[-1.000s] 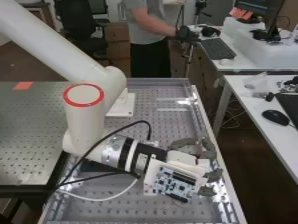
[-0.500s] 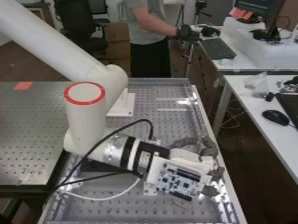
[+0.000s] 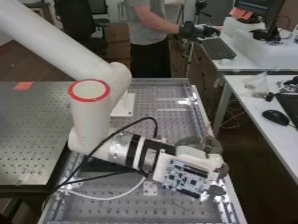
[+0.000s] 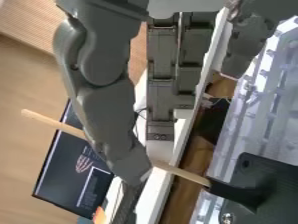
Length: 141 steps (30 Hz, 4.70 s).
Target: Grab the chopstick and place it in the clear container
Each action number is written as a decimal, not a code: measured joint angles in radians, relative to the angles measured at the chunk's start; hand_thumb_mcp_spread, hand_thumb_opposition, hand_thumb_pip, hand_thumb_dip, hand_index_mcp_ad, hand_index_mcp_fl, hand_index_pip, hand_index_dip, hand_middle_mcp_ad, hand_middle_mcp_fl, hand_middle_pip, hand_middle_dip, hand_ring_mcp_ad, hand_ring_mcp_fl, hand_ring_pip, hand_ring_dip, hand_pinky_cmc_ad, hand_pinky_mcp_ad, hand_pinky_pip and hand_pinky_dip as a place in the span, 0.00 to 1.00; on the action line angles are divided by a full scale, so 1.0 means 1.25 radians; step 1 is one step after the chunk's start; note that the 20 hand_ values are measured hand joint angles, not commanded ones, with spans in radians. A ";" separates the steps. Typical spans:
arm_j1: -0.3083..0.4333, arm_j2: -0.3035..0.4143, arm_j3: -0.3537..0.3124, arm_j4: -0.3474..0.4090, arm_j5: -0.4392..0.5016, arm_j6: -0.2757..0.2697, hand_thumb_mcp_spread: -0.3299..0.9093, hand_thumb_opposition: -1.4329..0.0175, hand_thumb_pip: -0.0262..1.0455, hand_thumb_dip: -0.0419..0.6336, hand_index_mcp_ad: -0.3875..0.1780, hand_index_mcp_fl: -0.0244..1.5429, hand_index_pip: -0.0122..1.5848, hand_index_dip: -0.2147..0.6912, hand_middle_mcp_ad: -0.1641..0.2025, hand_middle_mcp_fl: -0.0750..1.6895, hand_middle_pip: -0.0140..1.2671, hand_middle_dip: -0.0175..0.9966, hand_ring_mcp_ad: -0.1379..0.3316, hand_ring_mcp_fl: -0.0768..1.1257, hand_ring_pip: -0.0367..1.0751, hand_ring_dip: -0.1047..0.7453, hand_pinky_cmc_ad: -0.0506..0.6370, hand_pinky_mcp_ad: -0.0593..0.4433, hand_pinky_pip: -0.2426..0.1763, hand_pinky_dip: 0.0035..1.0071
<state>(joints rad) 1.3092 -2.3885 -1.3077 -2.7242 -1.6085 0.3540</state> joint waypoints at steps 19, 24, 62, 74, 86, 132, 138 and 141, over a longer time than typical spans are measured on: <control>-0.006 0.033 0.035 -0.040 -0.003 -0.070 0.93 0.23 0.41 0.49 0.26 0.73 0.41 0.57 0.60 0.77 0.23 0.72 0.34 0.57 0.14 0.78 0.60 0.74 0.62 0.17; -0.006 0.054 0.040 -0.054 0.001 -0.088 0.93 0.23 0.41 0.49 0.26 0.73 0.40 0.58 0.60 0.77 0.23 0.72 0.34 0.57 0.14 0.80 0.61 0.74 0.62 0.17; 0.211 0.253 -0.156 -0.081 0.116 -0.126 0.93 0.23 0.41 0.49 0.26 0.75 0.36 0.64 0.60 0.77 0.22 0.72 0.34 0.60 0.14 0.82 0.61 0.77 0.66 0.17; 0.305 0.252 -0.169 -0.107 0.187 -0.075 0.93 0.23 0.41 0.49 0.26 0.75 0.36 0.64 0.60 0.77 0.22 0.72 0.34 0.60 0.14 0.82 0.61 0.77 0.66 0.16; 0.339 0.240 -0.158 -0.181 0.171 -0.072 0.93 0.23 0.41 0.49 0.26 0.75 0.36 0.64 0.60 0.77 0.22 0.72 0.34 0.60 0.14 0.82 0.61 0.77 0.66 0.17; 0.321 0.195 -0.084 -0.313 0.149 -0.115 0.93 0.23 0.41 0.49 0.27 0.77 0.32 0.69 0.51 0.77 0.21 0.71 0.34 0.62 0.14 0.85 0.61 0.77 0.66 0.16; 0.324 0.191 -0.072 -0.339 0.175 -0.119 0.93 0.23 0.41 0.49 0.27 0.77 0.32 0.69 0.50 0.77 0.21 0.71 0.35 0.62 0.14 0.85 0.61 0.77 0.66 0.16; 0.324 0.188 -0.062 -0.352 0.181 -0.119 0.93 0.23 0.41 0.49 0.27 0.77 0.32 0.70 0.50 0.77 0.21 0.71 0.35 0.62 0.14 0.85 0.61 0.77 0.66 0.16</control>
<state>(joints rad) 1.7138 -2.1536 -1.3846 -3.1647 -1.3826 0.2049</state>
